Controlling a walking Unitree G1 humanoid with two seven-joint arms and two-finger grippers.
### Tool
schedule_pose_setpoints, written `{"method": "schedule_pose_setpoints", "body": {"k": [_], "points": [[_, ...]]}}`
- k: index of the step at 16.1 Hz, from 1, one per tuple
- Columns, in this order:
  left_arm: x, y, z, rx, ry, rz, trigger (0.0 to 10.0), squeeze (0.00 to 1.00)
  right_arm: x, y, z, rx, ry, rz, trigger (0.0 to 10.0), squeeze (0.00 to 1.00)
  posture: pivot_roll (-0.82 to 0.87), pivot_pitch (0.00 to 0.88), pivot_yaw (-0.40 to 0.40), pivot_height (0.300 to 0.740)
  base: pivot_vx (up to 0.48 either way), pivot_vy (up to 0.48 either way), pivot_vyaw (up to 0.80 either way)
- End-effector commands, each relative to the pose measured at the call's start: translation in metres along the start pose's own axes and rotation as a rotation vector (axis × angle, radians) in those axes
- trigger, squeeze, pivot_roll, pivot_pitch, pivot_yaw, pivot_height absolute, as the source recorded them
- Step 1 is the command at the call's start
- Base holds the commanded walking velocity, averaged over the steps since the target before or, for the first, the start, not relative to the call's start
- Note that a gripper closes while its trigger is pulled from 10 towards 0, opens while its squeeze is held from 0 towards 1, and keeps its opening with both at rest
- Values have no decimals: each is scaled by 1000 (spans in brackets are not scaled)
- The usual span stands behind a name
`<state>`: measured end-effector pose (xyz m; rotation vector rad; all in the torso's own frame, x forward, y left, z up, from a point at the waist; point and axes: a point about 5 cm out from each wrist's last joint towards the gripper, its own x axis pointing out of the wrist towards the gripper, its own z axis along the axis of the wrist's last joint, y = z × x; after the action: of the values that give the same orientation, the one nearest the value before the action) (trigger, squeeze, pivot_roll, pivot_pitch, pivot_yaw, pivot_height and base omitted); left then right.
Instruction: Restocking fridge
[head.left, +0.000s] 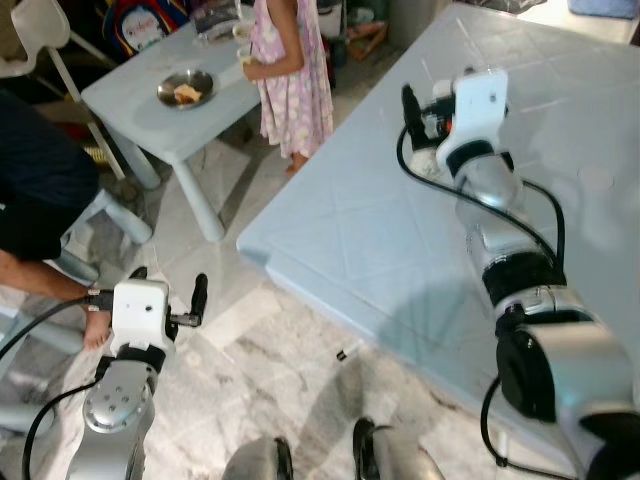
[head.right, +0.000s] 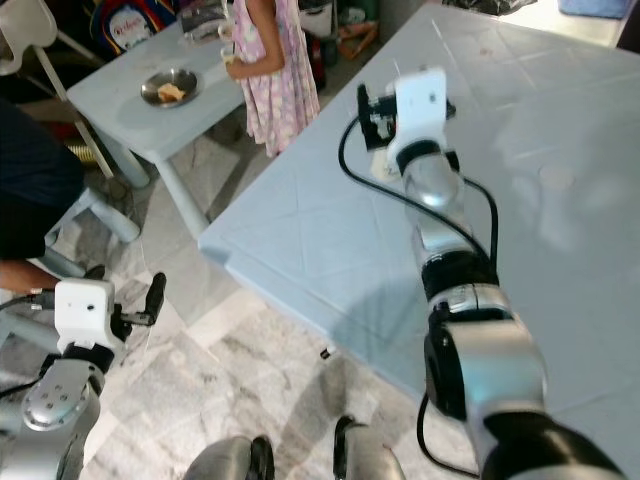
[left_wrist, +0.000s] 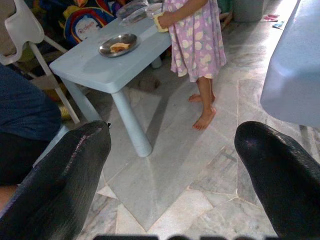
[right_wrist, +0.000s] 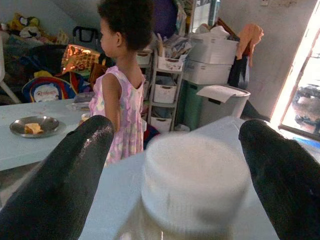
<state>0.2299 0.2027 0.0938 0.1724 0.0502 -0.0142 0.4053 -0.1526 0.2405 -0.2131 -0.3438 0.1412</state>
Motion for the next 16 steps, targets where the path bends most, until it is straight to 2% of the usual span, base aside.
{"method": "schedule_pose_setpoints", "body": {"k": [1,2,7,14,16], "points": [[-2,2,0,8,10,8,10000,0,2,0,0,-10,16,14,588,0,83,195,88,740,0,0,0],[-2,2,0,7,10,9,10000,0,2,0,0,-9,18,16,0,0,83,194,87,740,0,0,0],[-1,2,0,5,10,9,10000,0,3,2,-7,7,78,29,0,0,77,193,83,740,0,0,0],[2,0,-1,4,9,4,10000,0,1,-1,-10,1,84,27,0,0,72,178,87,740,0,0,0],[3,1,-4,16,34,10,10000,0,-2,-3,-9,4,63,22,0,0,69,172,81,740,0,0,0]]}}
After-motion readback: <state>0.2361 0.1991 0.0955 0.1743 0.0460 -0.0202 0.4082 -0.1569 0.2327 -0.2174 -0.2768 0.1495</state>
